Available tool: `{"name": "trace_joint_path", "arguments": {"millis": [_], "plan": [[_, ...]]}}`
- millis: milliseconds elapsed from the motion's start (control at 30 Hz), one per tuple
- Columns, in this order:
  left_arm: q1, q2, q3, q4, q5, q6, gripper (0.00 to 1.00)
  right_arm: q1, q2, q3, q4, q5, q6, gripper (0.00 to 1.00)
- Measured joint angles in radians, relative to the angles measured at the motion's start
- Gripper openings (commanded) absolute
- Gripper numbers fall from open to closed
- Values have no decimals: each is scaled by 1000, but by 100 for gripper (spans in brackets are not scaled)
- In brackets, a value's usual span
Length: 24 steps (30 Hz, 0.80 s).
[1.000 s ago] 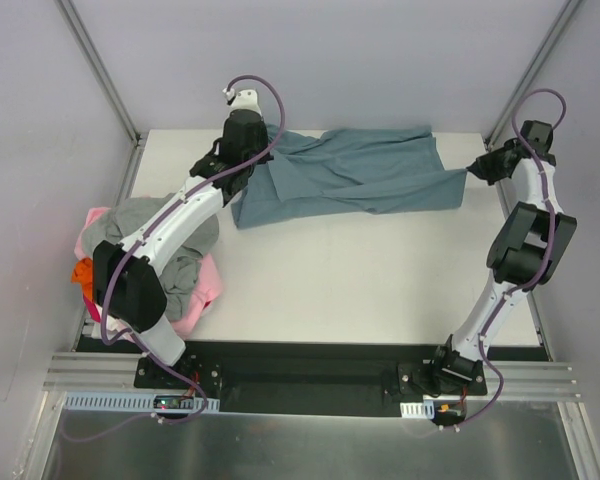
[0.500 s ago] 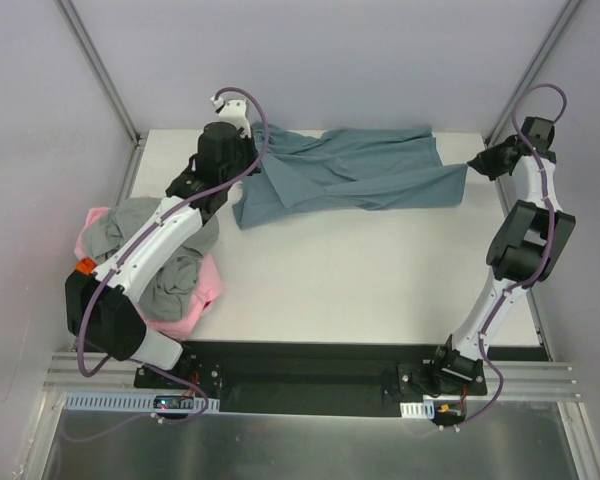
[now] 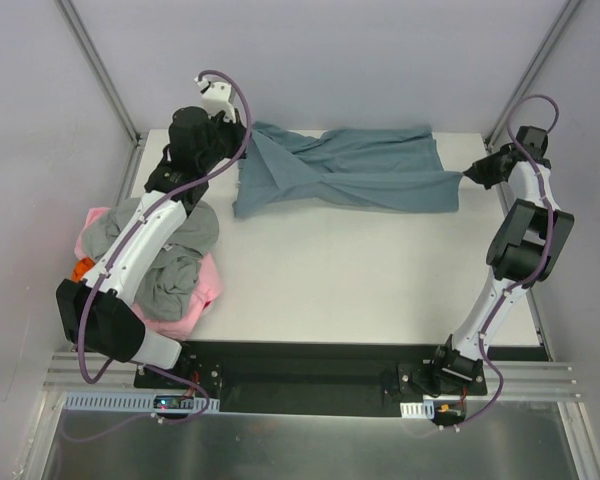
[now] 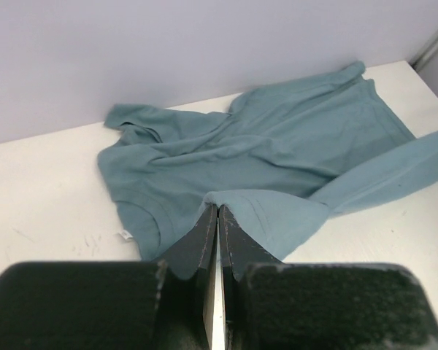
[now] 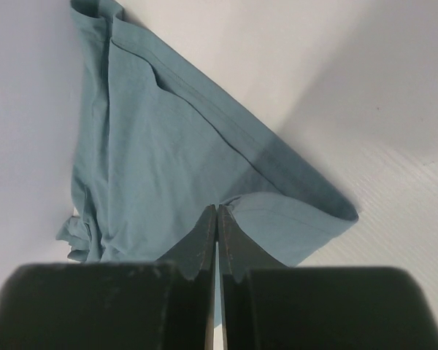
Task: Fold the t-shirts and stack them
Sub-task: Fold the flattened tshirt in 1/3 of the way
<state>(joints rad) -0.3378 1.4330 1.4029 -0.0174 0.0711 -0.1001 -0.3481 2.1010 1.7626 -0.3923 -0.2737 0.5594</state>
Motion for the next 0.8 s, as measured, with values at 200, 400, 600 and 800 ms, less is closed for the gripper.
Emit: {"name": "trace_joint_path", "arguments": {"millis": [200, 400, 600, 800], "plan": [[5, 0, -11, 12, 80, 12, 0, 0, 0, -7, 0, 0, -3, 1], [5, -10, -93, 17, 110, 11, 0, 0, -1, -8, 0, 1, -11, 1], [5, -41, -198, 19, 128, 3, 0, 0, -1, -23, 1, 2, -23, 1], [8, -92, -271, 19, 118, -1, 0, 0, -2, -32, -1, 6, -41, 1]]}}
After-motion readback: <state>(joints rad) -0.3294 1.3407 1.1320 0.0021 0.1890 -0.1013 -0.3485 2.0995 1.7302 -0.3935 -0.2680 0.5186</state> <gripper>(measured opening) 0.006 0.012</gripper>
